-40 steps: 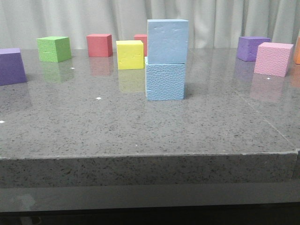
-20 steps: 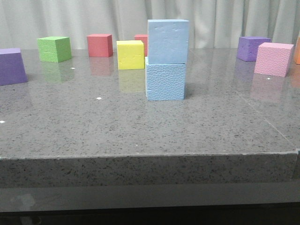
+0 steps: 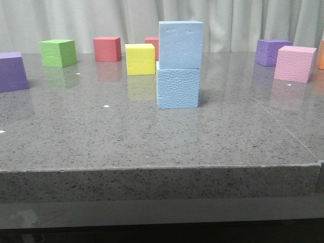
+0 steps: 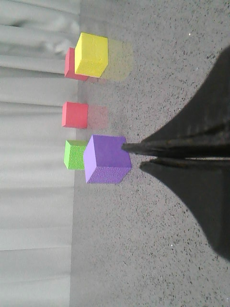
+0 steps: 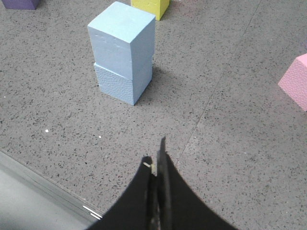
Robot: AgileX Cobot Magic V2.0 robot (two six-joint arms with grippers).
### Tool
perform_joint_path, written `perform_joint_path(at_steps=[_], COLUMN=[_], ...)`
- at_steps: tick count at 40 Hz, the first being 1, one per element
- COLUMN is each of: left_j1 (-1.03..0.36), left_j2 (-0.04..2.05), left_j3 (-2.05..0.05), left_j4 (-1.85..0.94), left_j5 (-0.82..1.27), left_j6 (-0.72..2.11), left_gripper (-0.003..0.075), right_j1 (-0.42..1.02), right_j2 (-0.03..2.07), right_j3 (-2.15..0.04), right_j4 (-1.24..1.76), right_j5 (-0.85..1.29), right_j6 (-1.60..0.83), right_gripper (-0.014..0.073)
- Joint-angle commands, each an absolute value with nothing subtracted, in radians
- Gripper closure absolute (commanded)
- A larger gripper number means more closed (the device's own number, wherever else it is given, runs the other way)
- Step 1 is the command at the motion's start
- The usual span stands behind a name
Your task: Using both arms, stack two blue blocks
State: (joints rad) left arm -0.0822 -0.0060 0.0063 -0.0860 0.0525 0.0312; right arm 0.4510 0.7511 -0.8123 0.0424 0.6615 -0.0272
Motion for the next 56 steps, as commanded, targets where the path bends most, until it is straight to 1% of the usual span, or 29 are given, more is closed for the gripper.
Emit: perform_joint_path(at_steps=[1, 20, 25, 29, 35, 38, 44, 49, 53, 56], left_j1=[-0.081, -0.081, -0.081, -0.081, -0.081, -0.081, -0.081, -0.081, -0.081, -0.081], left_j2=[-0.023, -0.023, -0.023, -0.023, -0.023, -0.023, -0.023, -0.023, -0.023, -0.023], left_j3=[0.005, 0.005, 0.005, 0.005, 0.005, 0.005, 0.005, 0.005, 0.005, 0.005], left_j4=[-0.097, -0.097, -0.097, -0.097, -0.097, -0.097, -0.097, -0.097, -0.097, -0.097], left_j5=[-0.021, -0.021, -0.021, -0.021, -0.021, -0.021, -0.021, -0.021, -0.021, -0.021], left_j6=[0.029, 0.029, 0.029, 0.029, 0.029, 0.029, 0.029, 0.029, 0.029, 0.029], left_gripper=[0.0739, 0.0739, 0.0739, 0.0739, 0.0739, 0.0739, 0.0739, 0.0739, 0.0739, 0.0739], right_j1=[0.448, 0.448, 0.445, 0.37, 0.206, 0.141, 0.058, 0.02, 0.006, 0.006], right_j2=[0.745, 0.745, 0.7, 0.612, 0.392, 0.243, 0.042, -0.03, -0.029, -0.029], right_j3=[-0.839, -0.839, -0.817, -0.719, -0.45, -0.309, -0.11, -0.022, 0.024, 0.022], right_j4=[0.045, 0.045, 0.044, 0.045, 0.045, 0.045, 0.045, 0.045, 0.045, 0.045], right_j5=[0.592, 0.592, 0.577, 0.48, 0.233, 0.128, 0.075, 0.044, -0.025, -0.028], right_j6=[-0.035, -0.035, -0.035, -0.035, -0.036, -0.036, -0.036, -0.036, -0.036, -0.036], right_gripper=[0.0662, 0.0662, 0.0662, 0.0662, 0.0662, 0.066, 0.066, 0.066, 0.066, 0.066])
